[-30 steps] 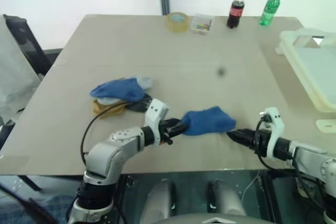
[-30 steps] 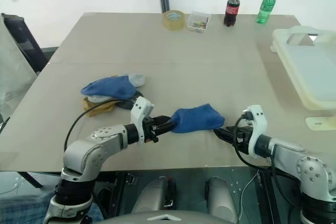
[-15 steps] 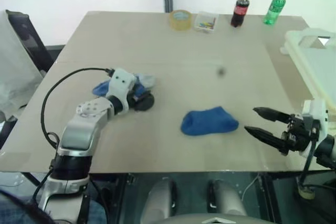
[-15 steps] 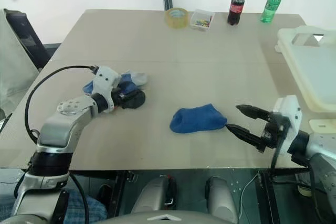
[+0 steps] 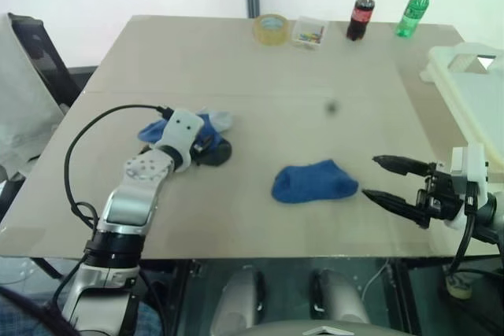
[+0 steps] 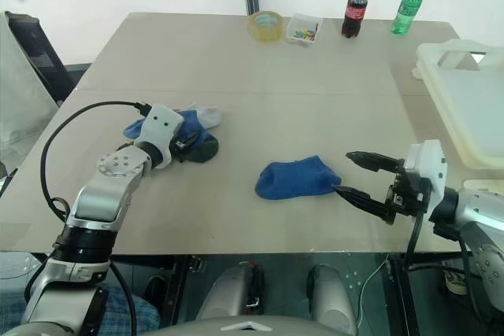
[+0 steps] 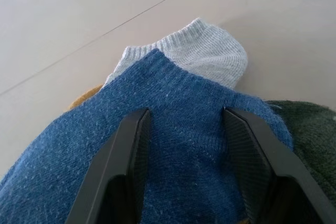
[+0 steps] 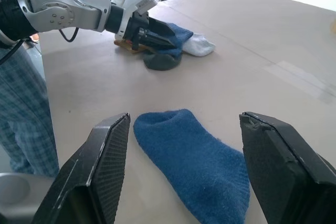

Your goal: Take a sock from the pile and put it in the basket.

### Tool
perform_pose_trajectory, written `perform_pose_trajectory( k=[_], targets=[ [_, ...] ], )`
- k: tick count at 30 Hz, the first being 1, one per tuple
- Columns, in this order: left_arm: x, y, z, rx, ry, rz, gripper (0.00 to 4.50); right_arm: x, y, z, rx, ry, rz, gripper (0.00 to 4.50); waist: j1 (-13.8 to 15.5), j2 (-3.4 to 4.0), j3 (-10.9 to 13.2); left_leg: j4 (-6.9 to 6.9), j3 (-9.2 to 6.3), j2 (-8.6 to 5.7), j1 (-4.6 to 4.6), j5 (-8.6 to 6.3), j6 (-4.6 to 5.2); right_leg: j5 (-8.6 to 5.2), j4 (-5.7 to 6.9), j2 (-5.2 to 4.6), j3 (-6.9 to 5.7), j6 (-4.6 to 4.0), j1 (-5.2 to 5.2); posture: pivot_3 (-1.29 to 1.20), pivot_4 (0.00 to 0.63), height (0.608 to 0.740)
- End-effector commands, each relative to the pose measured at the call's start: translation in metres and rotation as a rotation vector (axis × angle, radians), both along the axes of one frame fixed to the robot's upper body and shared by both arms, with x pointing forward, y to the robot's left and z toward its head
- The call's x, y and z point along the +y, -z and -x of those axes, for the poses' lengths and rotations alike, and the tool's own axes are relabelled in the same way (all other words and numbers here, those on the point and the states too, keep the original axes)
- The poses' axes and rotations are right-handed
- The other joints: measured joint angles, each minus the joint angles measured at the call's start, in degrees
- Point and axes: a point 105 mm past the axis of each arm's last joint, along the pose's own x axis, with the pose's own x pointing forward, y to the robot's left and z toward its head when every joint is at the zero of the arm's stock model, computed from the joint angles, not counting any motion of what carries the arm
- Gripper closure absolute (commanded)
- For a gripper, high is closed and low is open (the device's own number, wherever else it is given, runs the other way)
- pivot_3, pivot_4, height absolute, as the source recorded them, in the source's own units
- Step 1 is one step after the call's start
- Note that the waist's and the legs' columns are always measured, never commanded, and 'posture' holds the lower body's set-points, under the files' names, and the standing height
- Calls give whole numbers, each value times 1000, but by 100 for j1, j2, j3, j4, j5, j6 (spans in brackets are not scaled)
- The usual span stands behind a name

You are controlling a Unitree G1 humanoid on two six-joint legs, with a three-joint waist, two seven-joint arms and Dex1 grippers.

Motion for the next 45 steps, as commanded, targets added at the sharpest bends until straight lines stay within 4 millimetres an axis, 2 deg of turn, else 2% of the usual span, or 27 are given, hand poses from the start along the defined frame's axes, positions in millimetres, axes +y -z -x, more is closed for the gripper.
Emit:
perform_pose_trajectory(
  k=[1, 2, 5, 6, 12, 17, 22, 29, 37, 39, 41, 45],
  targets=[
    [1, -4, 1, -27, 2, -16, 2679, 2, -7, 0, -49, -16, 5, 1118, -1, 0, 0, 0, 0, 0, 1, 0, 0, 0, 1, 0, 0, 0, 0, 0, 150, 740],
    [1, -5, 1, -30, 2, -15, 2924, 2, -7, 0, -48, -16, 4, 1118, -2, 0, 0, 0, 0, 0, 1, 0, 0, 0, 1, 0, 0, 0, 0, 0, 150, 740],
    [-1, -6, 0, -38, 3, -9, 4417, 3, -6, -1, -51, -13, 0, 1118, -1, 0, 0, 0, 1, 0, 1, 0, 0, 0, 1, 0, 0, 0, 0, 0, 150, 740],
    [-2, -7, 0, -43, 5, -6, 4470, 3, -7, -1, -53, -9, -3, 1118, -1, 0, 0, 0, 1, 0, 1, 0, 0, 0, 1, 0, 0, 0, 0, 0, 150, 740],
    [-12, -19, -4, -80, 26, 24, 4470, 5, -6, -1, -57, -4, -10, 1118, 8, 0, 0, 1, 1, -1, 1, 0, 0, 0, 1, 0, 0, 0, 1, 0, 150, 740],
    [-44, -26, -12, -75, 88, 131, 4470, 6, -6, -3, -60, -1, -16, 1118, 31, -2, 1, 8, 0, -3, 0, 0, 1, 1, 3, 0, -1, 2, 7, 0, 150, 740],
    [-100, -10, -23, -2, 165, 247, 4470, 9, -5, -6, -66, 0, -20, 1118, 45, -2, 0, 14, -4, -7, 5, 1, 2, 4, 3, 3, -3, 8, 20, 0, 150, 740],
    [-194, 19, -16, 124, 382, 245, 4470, 8, -7, -8, -82, 19, -13, 1118, 25, -4, 1, 14, -6, -16, 9, 1, 2, 13, 3, 13, -4, 23, 23, 0, 150, 740],
    [-244, 10, -29, 140, 385, 371, 4470, 11, -10, -11, -103, 45, -22, 1118, 23, -5, 2, 18, -10, -21, 9, 0, 3, 12, 3, 9, -5, 23, 26, 0, 150, 740],
    [-258, 7, -27, 151, 407, 418, 3864, 10, -6, -14, -77, 81, 4, 1118, 10, -5, 3, 17, -9, -21, 9, 0, 3, 12, 2, 9, -5, 23, 25, 0, 150, 740],
    [-262, 5, -26, 148, 405, 435, 3066, 7, 0, -18, -37, 127, 39, 1118, 10, -6, 3, 17, -10, -20, 2, 0, 3, 12, 1, 9, -5, 24, 19, 0, 150, 740],
    [-248, -2, -29, 153, 374, 455, 1249, -3, 1, -38, -24, 263, 55, 1118, -8, -5, 3, 18, -7, -9, -2, 0, 3, 13, 3, 9, -5, 23, 12, 0, 150, 740]
  ],
)
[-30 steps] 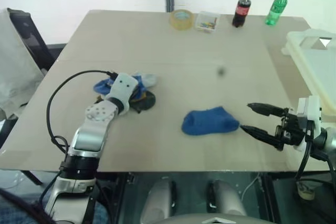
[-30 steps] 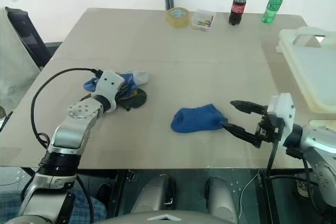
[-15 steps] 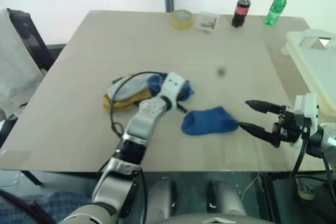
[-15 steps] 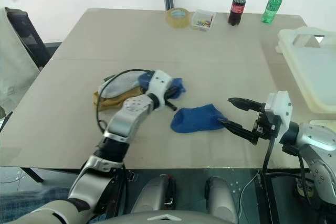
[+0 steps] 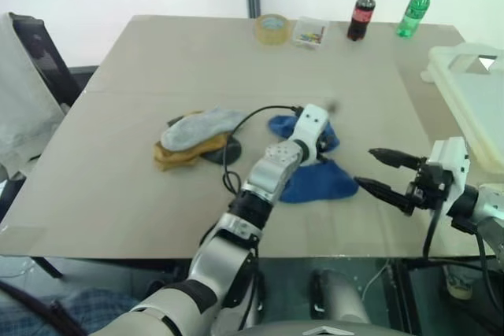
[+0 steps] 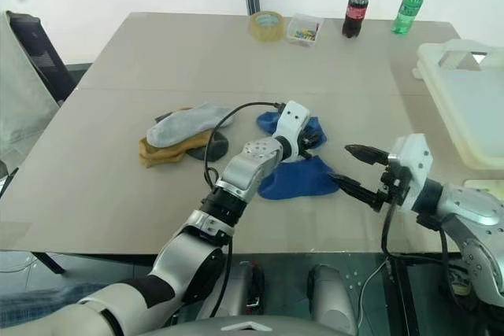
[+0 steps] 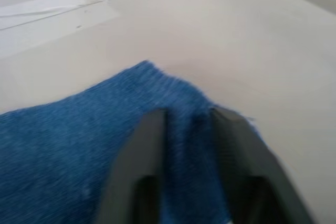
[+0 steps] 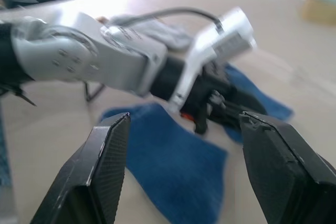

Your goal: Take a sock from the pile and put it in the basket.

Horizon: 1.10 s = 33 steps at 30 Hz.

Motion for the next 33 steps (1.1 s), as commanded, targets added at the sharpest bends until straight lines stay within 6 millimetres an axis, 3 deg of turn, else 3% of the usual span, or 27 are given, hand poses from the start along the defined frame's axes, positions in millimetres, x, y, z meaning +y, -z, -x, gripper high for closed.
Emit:
perform_pose_trajectory(
  k=[1, 8, 12, 20, 23, 29, 31, 32, 33],
  targets=[
    [13, -26, -5, -30, -11, 40, 1249, -6, -6, -17, -49, 109, 22, 1118, 1, 0, 0, 0, 0, 0, 1, 0, 0, 0, 2, 1, 0, 0, -1, 0, 150, 740],
    [67, -69, -22, -104, 44, -6, 1249, -8, 29, -57, 138, 284, 25, 1118, -6, 4, -2, 0, 1, 1, -9, 1, -2, 1, 6, 8, 0, -1, -14, 0, 150, 740],
    [118, -55, -53, -128, -66, -169, 1249, 1, 38, -94, 273, 400, -90, 1118, -18, 5, -1, 4, 4, -5, -9, 2, -3, 2, 6, 9, 0, -1, -13, 0, 150, 740],
    [133, -18, -56, -48, -22, -257, 1249, 31, 63, -99, 451, 357, -72, 1118, 21, 9, -4, 8, 14, -26, -75, 18, -28, 1, 4, -6, -26, 7, -53, 0, 150, 740],
    [131, -13, -54, -41, -11, -238, 1211, 41, 63, -99, 465, 334, -107, 1933, -5, 6, -6, 8, 14, -27, -71, 18, -27, 3, 4, -6, -26, 11, -51, 0, 150, 740],
    [126, -12, -50, -32, 10, -200, 1211, 47, 61, -102, 457, 330, -126, 4409, -13, 6, -6, 9, 8, -25, -62, 8, -11, 4, 27, -5, -24, 12, -51, 0, 150, 740],
    [126, -11, -49, -30, 17, -197, 1211, 46, 60, -103, 453, 338, -126, 4409, -16, 6, -6, 11, 7, -25, -60, 8, -11, 4, 35, -5, -24, 12, -52, 0, 150, 740],
    [127, -11, -49, -25, 16, -196, 1636, 45, 61, -104, 449, 345, -124, 4500, -16, 6, -6, 12, 7, -25, -60, 8, -11, 4, 36, -5, -24, 12, -52, 0, 150, 740],
    [127, -10, -49, -22, 16, -197, 1784, 43, 61, -105, 446, 354, -121, 4500, -16, 6, -6, 12, 6, -25, -59, 8, -11, 4, 39, -5, -24, 12, -52, 0, 150, 740]
  ],
)
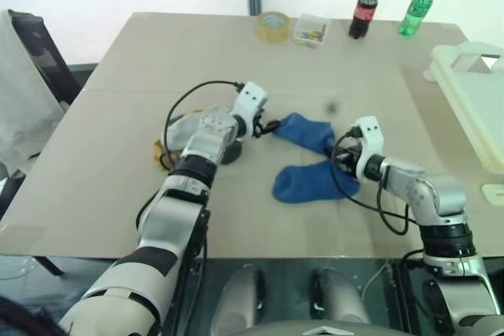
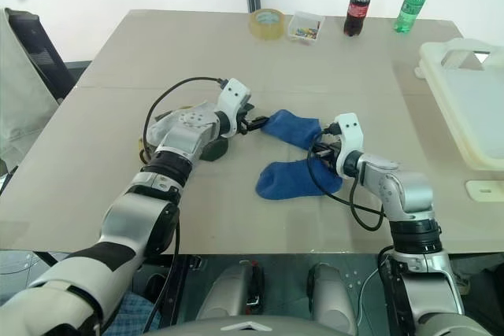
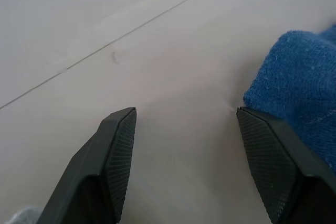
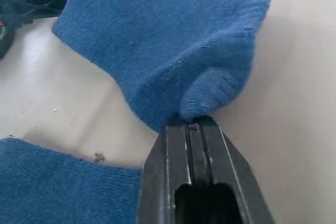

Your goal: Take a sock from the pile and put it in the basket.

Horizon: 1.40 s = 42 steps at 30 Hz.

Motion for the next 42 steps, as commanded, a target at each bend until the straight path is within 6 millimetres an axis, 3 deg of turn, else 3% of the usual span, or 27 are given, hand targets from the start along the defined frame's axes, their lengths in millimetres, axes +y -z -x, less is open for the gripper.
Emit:
perform_pose_trajectory(
  k=[1, 5, 7, 14, 22, 26, 37, 42],
  targets=[
    [-1, 4, 4, 16, 16, 5, 2020, -5, -5, -4, -28, 24, 13, 4500, -2, 0, 0, 0, 0, 0, 0, 0, 0, 0, 1, 0, 0, 0, 0, 0, 150, 740],
    [-3, 6, 7, 26, 31, 4, 3797, -8, -4, -6, -34, 40, 26, 4500, 1, 1, -1, 3, -1, 0, 3, 1, -1, 0, 8, 0, 2, 0, 0, 0, 150, 740],
    [-5, 7, 9, 30, 40, 9, 4470, -9, -4, -6, -38, 44, 28, 4500, 1, 1, -1, 6, -2, 0, 3, 1, 0, 0, 12, -1, 2, 0, 0, 0, 150, 740],
    [-1, 9, 12, 36, 28, 10, 4470, -11, -5, -6, -50, 52, 35, 4500, 0, 1, -1, 7, -4, 0, 5, 1, -1, 0, 16, 0, 3, 0, 0, 0, 150, 740],
    [-7, -15, 22, 28, 51, 181, 4470, -12, -11, -8, -91, 48, 46, 4500, -12, 1, -1, 7, -13, 2, 1, 2, -2, 0, 19, 0, 10, 0, -9, 0, 150, 740],
    [-1, -18, 31, 66, 29, 257, 4470, -18, -19, -6, -122, 50, 58, 4500, -3, 1, 0, 7, -15, 2, -2, 4, -6, 0, 23, 0, 15, 0, -15, 0, 150, 740],
    [17, -16, 62, 202, -34, 486, 4470, -28, -53, 21, -198, 16, 65, 4500, -15, 2, 0, 7, -15, 7, 0, 5, -8, 0, 33, 1, 22, 0, -22, 0, 150, 740],
    [9, -6, 71, 261, -22, 515, 4470, -26, -52, 30, -178, -9, 64, 4500, 0, 1, 0, 8, -15, 5, 3, 5, -8, 0, 36, 1, 23, -1, -22, 0, 150, 740]
  ],
)
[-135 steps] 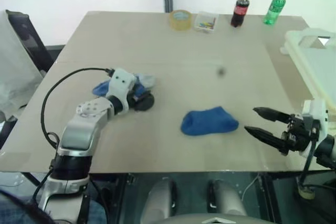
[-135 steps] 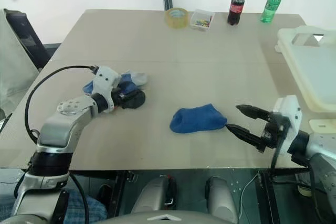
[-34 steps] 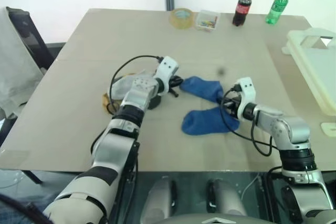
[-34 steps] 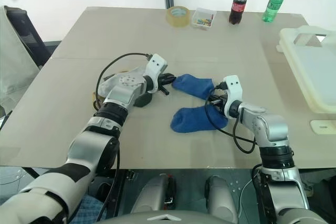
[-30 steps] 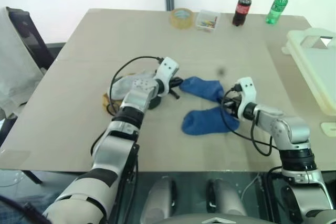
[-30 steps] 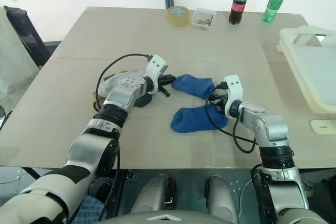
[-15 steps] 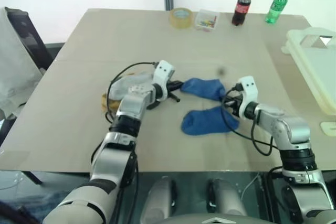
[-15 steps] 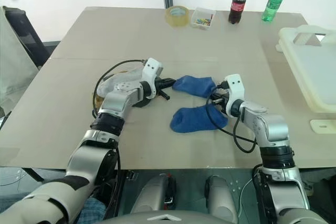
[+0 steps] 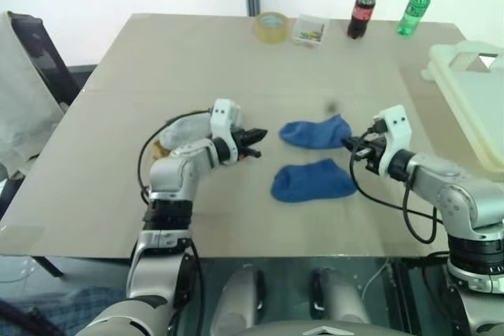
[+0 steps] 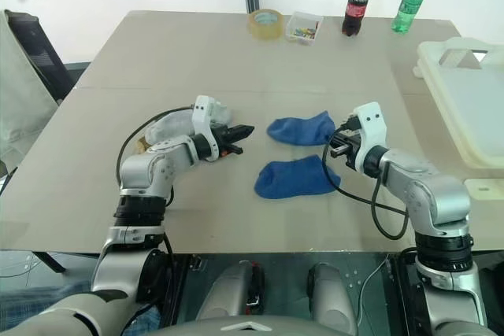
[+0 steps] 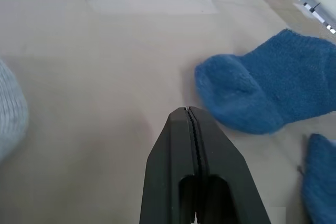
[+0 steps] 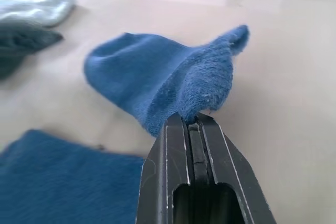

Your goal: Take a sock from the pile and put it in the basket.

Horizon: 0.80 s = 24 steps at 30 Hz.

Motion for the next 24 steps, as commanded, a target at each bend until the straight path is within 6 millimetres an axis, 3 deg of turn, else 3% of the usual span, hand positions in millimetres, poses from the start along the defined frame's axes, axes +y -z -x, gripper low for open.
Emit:
perform_pose_trajectory(
  k=[1, 2, 5, 9, 24],
  targets=[
    [-12, -8, 3, -6, 26, 71, 4470, 0, -2, 6, -15, -14, 3, 4500, 13, 0, 0, 0, 0, 0, 1, 0, 0, 0, 0, 0, 0, 0, 0, 0, 150, 740],
    [-14, -7, 2, 2, 24, 86, 4470, 1, 1, 6, -9, -14, 7, 4500, 23, 0, 0, 0, -1, -1, 1, 0, 0, 0, 0, 0, -1, 0, 1, 0, 150, 740],
    [-28, -10, 3, 21, 77, 157, 3724, 4, 2, 4, 0, -20, -12, 4500, 4, 0, 0, 1, 1, -5, 0, 0, 1, 0, 0, -1, 1, 0, 1, 0, 150, 740],
    [-34, -1, -4, 54, 63, 127, 1942, 6, 6, 2, 5, -19, -13, 4500, -1, 0, 0, 1, -1, -4, 1, 0, 1, 0, 2, 1, 2, 0, 0, 0, 150, 740],
    [-48, 6, -38, 44, -15, 65, 1942, 11, 12, 2, -1, -25, -7, 4500, 5, -1, -1, 4, -1, -7, 4, 0, 3, 0, 5, 0, 3, 0, 2, 0, 150, 740]
  ],
)
